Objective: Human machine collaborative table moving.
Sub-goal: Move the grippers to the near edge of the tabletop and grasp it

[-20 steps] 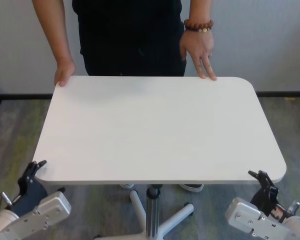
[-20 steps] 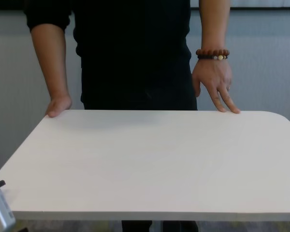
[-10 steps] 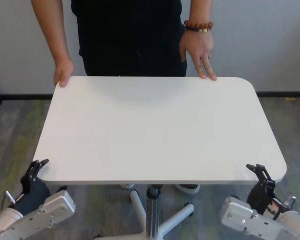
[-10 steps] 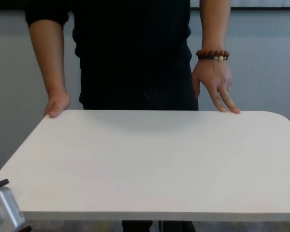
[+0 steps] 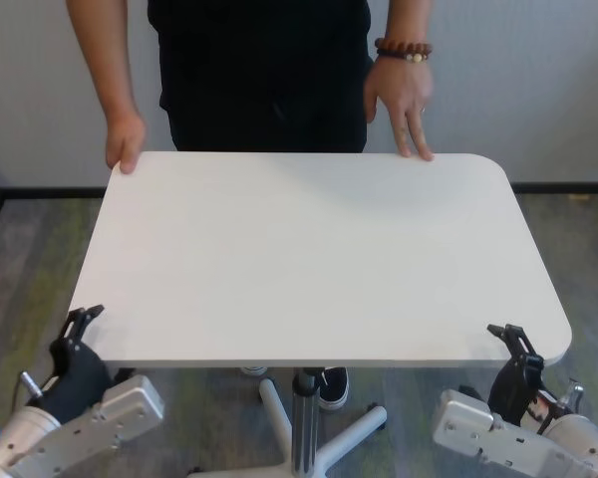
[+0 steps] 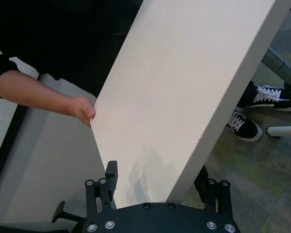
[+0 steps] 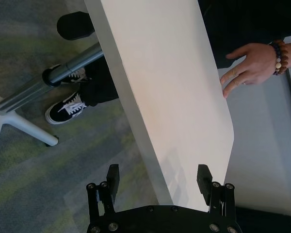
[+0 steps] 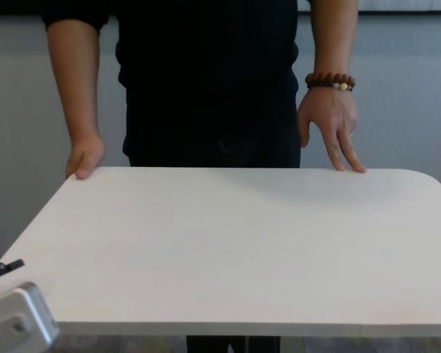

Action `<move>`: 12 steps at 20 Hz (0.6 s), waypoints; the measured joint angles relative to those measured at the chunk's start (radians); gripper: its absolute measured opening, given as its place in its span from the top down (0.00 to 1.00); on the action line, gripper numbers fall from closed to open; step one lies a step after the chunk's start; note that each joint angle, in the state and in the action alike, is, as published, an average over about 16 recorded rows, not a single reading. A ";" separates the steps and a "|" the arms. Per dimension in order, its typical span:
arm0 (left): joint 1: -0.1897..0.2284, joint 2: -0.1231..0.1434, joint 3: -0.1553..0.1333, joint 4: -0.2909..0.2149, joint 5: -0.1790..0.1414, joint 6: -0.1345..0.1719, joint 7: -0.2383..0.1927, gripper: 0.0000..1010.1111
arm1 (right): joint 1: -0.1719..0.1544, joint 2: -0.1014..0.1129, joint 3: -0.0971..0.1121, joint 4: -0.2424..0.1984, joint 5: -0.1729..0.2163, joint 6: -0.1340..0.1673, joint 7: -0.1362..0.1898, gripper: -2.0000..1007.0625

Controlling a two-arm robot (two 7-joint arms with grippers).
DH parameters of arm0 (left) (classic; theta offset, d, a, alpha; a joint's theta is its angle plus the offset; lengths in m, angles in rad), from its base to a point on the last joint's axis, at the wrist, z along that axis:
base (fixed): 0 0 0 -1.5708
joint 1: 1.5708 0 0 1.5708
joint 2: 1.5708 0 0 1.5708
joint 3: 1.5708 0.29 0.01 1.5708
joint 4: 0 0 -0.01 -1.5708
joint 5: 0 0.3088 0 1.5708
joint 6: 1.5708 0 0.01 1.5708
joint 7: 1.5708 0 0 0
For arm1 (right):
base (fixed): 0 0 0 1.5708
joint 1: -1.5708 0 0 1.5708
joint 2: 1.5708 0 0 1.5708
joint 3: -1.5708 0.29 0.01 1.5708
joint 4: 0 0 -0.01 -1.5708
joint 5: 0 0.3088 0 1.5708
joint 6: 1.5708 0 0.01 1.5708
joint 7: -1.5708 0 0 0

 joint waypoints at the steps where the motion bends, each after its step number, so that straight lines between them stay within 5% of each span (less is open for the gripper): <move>1: -0.002 -0.004 0.001 0.002 0.007 0.000 0.002 0.01 | 0.002 -0.003 0.000 0.003 -0.004 0.001 0.002 0.00; 12: -0.011 -0.036 0.003 0.014 0.057 0.005 0.001 0.01 | 0.015 -0.027 0.010 0.034 -0.047 0.008 0.012 0.00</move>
